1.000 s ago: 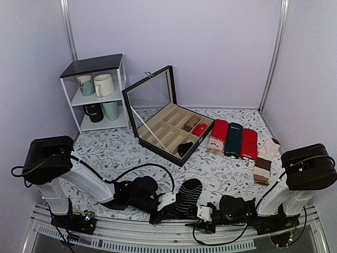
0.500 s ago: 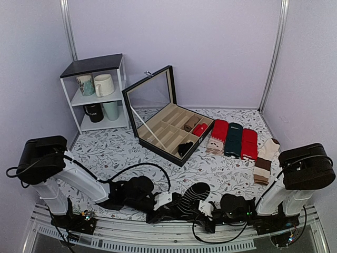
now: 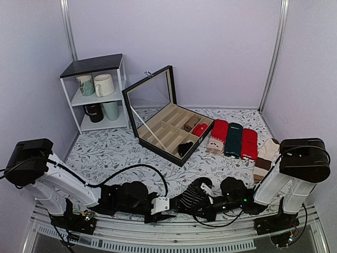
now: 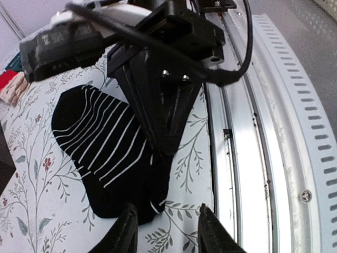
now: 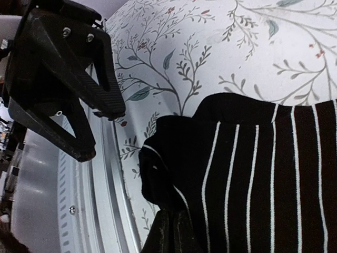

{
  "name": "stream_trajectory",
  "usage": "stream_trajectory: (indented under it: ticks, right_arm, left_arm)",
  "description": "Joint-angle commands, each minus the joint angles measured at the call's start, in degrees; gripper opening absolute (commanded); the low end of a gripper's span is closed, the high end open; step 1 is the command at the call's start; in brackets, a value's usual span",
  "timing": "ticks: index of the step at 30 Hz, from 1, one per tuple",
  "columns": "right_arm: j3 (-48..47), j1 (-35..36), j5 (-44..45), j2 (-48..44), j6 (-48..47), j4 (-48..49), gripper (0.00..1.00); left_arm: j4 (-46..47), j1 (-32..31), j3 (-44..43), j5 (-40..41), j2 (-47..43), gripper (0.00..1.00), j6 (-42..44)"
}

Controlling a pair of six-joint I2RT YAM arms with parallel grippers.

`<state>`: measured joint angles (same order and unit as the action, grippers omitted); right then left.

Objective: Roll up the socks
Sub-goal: Roll the sock at the corner of the board.

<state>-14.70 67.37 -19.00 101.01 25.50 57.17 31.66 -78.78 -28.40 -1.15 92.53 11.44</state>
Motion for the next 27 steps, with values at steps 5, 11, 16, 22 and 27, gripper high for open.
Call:
stream_trajectory:
  ticks: [5, 11, 16, 22, 27]
  right_arm:
    - [-0.5, -3.2, -14.8, 4.5, 17.6, -8.4, 0.02]
    - [-1.2, -5.5, -13.3, 4.1, 24.8, -10.8, 0.02]
    - [-2.9, -6.4, -12.8, 6.4, 26.3, -14.1, 0.02]
    - [-2.3, -7.0, -11.7, 6.9, 28.6, -14.4, 0.02]
    - [-2.5, -7.0, -11.6, 6.8, 28.7, -15.3, 0.02]
  left_arm:
    - [4.1, -1.6, 0.8, 5.9, 0.3, 0.4, 7.7]
    - [5.1, -2.8, 0.3, 6.7, 1.9, 0.4, 9.2]
    - [5.9, -4.3, 0.5, 6.3, 2.4, 0.39, 10.2]
    - [5.8, -5.5, -0.8, 6.1, 4.6, 0.36, 11.3]
    - [6.6, -5.5, -3.5, 10.5, 8.7, 0.38, 12.1]
